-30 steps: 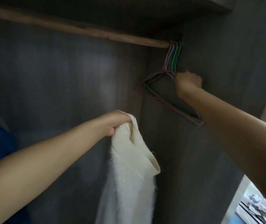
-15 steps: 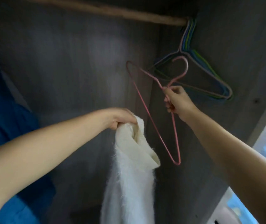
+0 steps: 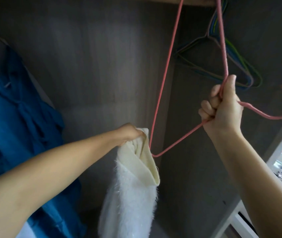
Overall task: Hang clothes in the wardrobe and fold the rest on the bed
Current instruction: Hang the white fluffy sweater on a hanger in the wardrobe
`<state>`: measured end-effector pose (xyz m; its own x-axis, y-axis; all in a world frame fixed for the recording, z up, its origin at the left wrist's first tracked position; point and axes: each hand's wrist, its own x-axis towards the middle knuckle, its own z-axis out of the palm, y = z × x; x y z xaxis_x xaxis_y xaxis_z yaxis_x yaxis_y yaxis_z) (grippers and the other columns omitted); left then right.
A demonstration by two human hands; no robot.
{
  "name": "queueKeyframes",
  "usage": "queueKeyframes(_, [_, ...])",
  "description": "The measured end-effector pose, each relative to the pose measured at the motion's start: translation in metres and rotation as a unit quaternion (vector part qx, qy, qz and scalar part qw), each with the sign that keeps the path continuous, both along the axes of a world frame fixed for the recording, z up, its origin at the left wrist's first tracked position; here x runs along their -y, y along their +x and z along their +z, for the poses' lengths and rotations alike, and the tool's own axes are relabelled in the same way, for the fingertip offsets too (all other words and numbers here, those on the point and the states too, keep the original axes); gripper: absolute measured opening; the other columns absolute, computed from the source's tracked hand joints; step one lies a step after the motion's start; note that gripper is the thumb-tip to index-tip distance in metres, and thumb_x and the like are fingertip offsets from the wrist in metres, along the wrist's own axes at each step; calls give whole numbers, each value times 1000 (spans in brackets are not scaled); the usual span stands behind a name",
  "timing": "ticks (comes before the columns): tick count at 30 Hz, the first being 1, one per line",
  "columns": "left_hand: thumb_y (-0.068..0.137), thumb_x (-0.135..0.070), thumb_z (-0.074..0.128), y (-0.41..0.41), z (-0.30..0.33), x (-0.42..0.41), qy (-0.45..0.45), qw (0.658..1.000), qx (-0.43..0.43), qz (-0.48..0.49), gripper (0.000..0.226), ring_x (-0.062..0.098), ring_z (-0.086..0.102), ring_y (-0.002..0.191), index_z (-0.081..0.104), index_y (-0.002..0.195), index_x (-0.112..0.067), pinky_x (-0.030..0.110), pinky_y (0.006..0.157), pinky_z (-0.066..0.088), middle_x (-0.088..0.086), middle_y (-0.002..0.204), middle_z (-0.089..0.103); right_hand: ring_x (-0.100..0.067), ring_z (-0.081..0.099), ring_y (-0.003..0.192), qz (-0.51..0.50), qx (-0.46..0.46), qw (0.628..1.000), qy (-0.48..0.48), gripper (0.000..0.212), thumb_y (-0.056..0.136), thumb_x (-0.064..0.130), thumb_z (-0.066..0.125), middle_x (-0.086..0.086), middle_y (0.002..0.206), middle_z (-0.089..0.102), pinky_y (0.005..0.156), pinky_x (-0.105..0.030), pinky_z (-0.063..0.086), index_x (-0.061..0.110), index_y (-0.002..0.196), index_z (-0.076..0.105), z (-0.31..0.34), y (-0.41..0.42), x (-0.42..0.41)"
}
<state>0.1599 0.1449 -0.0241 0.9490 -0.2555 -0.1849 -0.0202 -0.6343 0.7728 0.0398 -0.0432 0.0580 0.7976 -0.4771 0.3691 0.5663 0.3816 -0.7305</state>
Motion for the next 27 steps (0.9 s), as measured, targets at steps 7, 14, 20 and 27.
queueKeyframes(7, [93,-19,58,-9,15,-23,-56,997,-44,13,17,23,64,65,63,83,-6,30,60,53,12,77,63,-8,18,36,34,64,997,15,59,95,55,39,8,44,24,37,-16,17,22,46,43,2,-12,-38])
queueKeyframes(14, [100,-16,40,-12,75,-53,-231,964,-123,-49,38,9,54,35,50,64,-9,19,37,45,0,43,56,-9,22,37,95,-63,975,-190,51,87,54,46,6,45,27,39,-18,17,22,47,47,-54,-7,-62])
queueKeyframes(20, [94,-6,52,-1,87,-86,-334,926,-113,133,25,13,58,34,56,69,-9,26,31,47,4,42,60,-9,22,38,190,-189,858,-439,50,99,44,37,7,47,27,37,-17,22,18,63,60,-23,-25,-33])
queueKeyframes(27, [92,0,45,2,43,-61,-373,883,-206,199,26,18,60,36,58,72,-11,36,32,48,7,45,62,-10,20,37,187,-323,753,-542,55,99,47,33,5,46,24,39,-15,21,11,63,54,-8,-49,-2])
